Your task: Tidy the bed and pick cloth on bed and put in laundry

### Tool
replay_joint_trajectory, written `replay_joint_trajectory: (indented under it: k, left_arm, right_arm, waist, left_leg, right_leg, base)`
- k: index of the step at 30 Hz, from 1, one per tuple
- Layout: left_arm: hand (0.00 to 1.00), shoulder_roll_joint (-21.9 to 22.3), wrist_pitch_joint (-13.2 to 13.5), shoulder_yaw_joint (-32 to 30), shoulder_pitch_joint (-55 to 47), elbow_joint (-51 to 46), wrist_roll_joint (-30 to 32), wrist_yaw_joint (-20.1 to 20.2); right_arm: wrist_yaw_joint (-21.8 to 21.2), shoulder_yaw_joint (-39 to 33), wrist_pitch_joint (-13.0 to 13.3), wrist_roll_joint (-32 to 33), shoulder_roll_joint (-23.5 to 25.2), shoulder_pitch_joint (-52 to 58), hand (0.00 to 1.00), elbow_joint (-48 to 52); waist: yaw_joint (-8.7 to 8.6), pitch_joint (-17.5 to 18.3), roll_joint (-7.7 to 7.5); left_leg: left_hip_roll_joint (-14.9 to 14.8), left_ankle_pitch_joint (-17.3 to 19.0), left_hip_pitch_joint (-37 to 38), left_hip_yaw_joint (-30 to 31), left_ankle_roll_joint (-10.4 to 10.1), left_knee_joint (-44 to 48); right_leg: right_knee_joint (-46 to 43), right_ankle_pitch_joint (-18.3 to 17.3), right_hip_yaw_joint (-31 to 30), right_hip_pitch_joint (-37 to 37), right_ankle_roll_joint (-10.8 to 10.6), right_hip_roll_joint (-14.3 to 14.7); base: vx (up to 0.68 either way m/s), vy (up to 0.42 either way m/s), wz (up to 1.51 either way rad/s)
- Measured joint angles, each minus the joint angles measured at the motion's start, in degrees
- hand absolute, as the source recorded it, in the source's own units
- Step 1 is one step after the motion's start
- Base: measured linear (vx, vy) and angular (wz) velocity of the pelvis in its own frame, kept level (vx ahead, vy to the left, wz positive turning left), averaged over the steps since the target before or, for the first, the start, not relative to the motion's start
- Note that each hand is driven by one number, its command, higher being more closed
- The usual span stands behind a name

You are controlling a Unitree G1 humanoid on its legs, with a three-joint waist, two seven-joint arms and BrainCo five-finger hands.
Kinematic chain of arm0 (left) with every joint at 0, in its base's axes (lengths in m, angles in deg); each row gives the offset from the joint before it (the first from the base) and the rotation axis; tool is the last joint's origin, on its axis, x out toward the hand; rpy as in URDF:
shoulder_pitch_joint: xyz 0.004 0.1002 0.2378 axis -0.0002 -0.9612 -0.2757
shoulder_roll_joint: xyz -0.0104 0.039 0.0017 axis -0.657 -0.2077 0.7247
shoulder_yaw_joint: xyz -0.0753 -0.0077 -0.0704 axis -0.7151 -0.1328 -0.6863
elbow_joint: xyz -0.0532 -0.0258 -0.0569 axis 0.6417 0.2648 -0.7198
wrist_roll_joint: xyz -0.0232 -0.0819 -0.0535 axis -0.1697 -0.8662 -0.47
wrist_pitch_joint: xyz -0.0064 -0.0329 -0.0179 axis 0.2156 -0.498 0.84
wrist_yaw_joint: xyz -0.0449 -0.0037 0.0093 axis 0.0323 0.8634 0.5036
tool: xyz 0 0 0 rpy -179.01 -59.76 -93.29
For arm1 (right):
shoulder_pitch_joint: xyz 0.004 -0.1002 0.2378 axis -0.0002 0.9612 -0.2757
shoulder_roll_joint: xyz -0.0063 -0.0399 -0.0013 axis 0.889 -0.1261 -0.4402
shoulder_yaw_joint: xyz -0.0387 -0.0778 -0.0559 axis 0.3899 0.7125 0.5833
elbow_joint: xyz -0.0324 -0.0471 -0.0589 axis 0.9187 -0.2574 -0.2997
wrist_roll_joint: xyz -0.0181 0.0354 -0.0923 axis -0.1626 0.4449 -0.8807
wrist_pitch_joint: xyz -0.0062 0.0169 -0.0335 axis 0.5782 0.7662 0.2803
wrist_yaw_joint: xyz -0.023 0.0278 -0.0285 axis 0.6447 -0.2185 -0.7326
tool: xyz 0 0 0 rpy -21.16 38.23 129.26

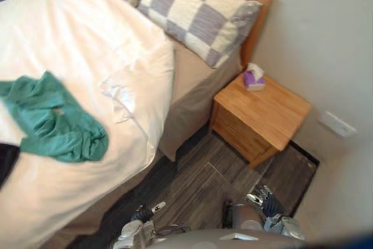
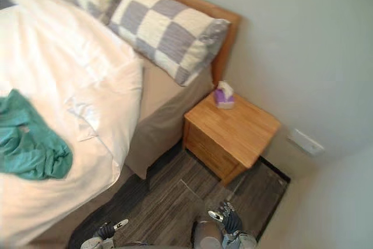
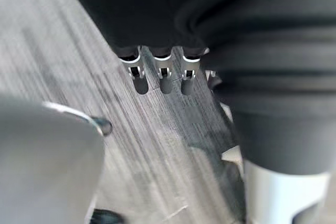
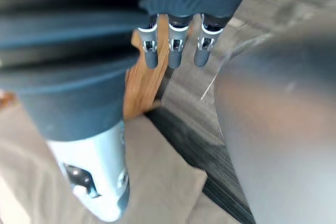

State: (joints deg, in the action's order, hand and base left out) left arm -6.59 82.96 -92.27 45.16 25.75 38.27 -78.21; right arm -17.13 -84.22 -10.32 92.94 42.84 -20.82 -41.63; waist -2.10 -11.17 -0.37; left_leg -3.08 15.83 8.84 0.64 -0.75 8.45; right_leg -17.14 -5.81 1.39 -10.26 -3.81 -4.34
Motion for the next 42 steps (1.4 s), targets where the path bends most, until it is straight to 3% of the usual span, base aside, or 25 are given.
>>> replay_joint_trajectory:
  k: [1,2,5,9,12,16,21,25,28,33,37,40,42]
  left_arm:
    - [0.00,1.00,0.73,-0.01,-0.12,-0.46,0.37,0.49]
    - [0.00,1.80,1.30,0.00,-0.33,-0.79,0.96,0.71]
    - [0.00,1.89,1.46,-0.06,-0.46,-1.50,1.16,0.65]
    - [0.00,1.34,1.19,-2.33,-1.62,-2.54,1.05,-0.20]
    - [0.00,1.21,1.11,-2.47,-1.71,-2.74,1.00,-0.16]
    - [0.00,2.04,1.54,-3.62,-2.13,-2.70,2.39,-0.18]
    - [0.00,1.33,2.39,-2.45,-2.42,-2.27,5.79,-0.05]
    - [0.00,0.73,1.62,1.07,-2.37,-2.04,7.88,-0.01]
    - [0.00,0.46,0.44,1.66,-1.93,-0.77,8.27,-0.04]
    - [0.00,-0.56,-1.76,2.17,-1.81,0.43,8.23,0.78]
    - [0.00,-1.22,-3.45,2.12,-1.74,0.54,8.44,2.44]
    - [0.00,-1.68,-4.17,0.68,-2.27,0.01,9.00,3.06]
    - [0.00,-3.16,-4.11,0.51,-2.97,-0.02,9.62,3.65]
  right_arm:
    - [0.33,0.61,0.14,0.39,-0.36,0.04,0.00,0.81]
    - [0.57,2.45,0.28,0.33,-0.91,0.11,0.00,1.59]
    - [1.38,6.58,-0.67,0.29,-2.08,-0.15,0.00,2.44]
    - [1.49,9.61,-3.76,-0.72,-1.37,-0.55,0.00,2.53]
    - [1.92,8.72,-5.58,-1.88,-0.89,-1.04,0.00,2.57]
    - [3.30,7.44,-6.32,-1.84,-0.63,0.04,0.00,2.56]
    - [4.41,5.71,-6.23,0.09,0.17,0.07,0.00,-0.16]
    - [6.49,4.51,-5.06,6.70,0.22,0.33,0.00,-2.28]
    - [10.24,1.88,-2.83,13.05,0.48,0.61,0.00,-3.44]
    - [18.82,-8.27,1.71,14.64,0.70,2.44,0.00,-3.59]
    - [27.89,-13.98,3.54,9.97,-2.08,2.98,0.00,2.67]
    - [33.81,-15.34,2.66,2.26,-6.65,2.48,0.00,15.92]
    - [34.84,-15.13,1.33,-3.01,-10.36,1.46,0.00,24.41]
  waist:
    - [1.25,0.07,1.64]
    - [0.89,0.14,2.15]
    - [1.02,0.22,2.26]
    - [1.78,1.27,-0.26]
    - [1.54,1.81,-0.30]
    - [1.48,3.03,0.15]
    - [1.23,4.46,-1.00]
    - [0.22,5.08,-0.33]
    - [-0.65,5.55,0.48]
    - [-1.69,5.65,0.41]
    - [-1.96,5.86,0.12]
    - [-1.83,6.07,-0.16]
    - [-1.52,6.60,-0.24]
  left_leg:
    - [-0.77,-0.76,-0.04,-0.12,-0.70,0.14]
    - [-1.65,-0.77,0.20,0.28,-1.15,0.02]
    - [-4.03,-2.56,0.49,0.57,-3.00,-0.05]
    - [-4.64,-5.08,-0.67,-0.45,-4.09,2.04]
    - [-5.27,-6.73,-4.40,-5.88,-5.57,6.15]
    - [-5.55,-8.79,-5.08,-15.48,-5.89,5.16]
    - [-3.98,-15.34,-2.39,-16.17,-5.53,-4.39]
    - [-4.07,-18.02,-1.74,-17.62,-5.11,-6.58]
    - [-4.08,-18.05,-0.96,-19.29,-5.11,-8.15]
    - [-4.56,-18.04,0.08,-20.57,-5.11,-10.42]
    - [-3.96,-17.94,1.08,-20.40,-5.02,-14.12]
    - [-4.10,-15.61,0.27,-19.44,-3.42,-14.39]
    - [-3.75,-15.55,-0.59,-19.23,-3.20,-14.44]
  right_leg:
    - [-2.91,-1.24,0.92,-0.35,0.80,0.20]
    - [-7.55,-4.22,0.15,-0.87,1.73,0.40]
    - [-11.89,-7.25,0.66,0.72,4.78,1.46]
    - [-12.59,-10.40,3.54,3.38,5.34,0.25]
    - [-9.09,-10.50,7.45,5.88,5.28,-1.75]
    - [-4.93,-10.05,12.21,9.74,4.58,-3.34]
    - [0.97,-6.55,13.29,12.06,3.58,-3.03]
    - [5.39,-2.71,12.77,13.61,3.11,-2.01]
    - [8.36,-1.31,10.44,13.81,2.89,-1.17]
    - [12.63,1.60,8.20,14.98,2.89,0.35]
    - [14.33,1.53,7.48,14.81,3.04,0.73]
    - [14.26,2.04,7.98,14.23,2.34,1.16]
    - [14.75,2.43,7.48,13.44,1.72,1.04]
  base:
    - [0.36,-0.353,1.20]
    - [0.42,-0.347,1.24]
    - [0.29,-0.228,1.17]
    - [0.16,-0.178,0.73]
    - [0.07,-0.098,0.66]
    - [0.03,-0.033,0.76]
    - [0.03,0.020,0.32]
    - [-0.02,0.007,-0.07]
    - [-0.05,0.018,-0.25]
    - [-0.10,0.015,-0.23]
    - [-0.16,0.021,-0.02]
    - [-0.22,0.040,0.18]
    - [-0.23,0.045,0.09]
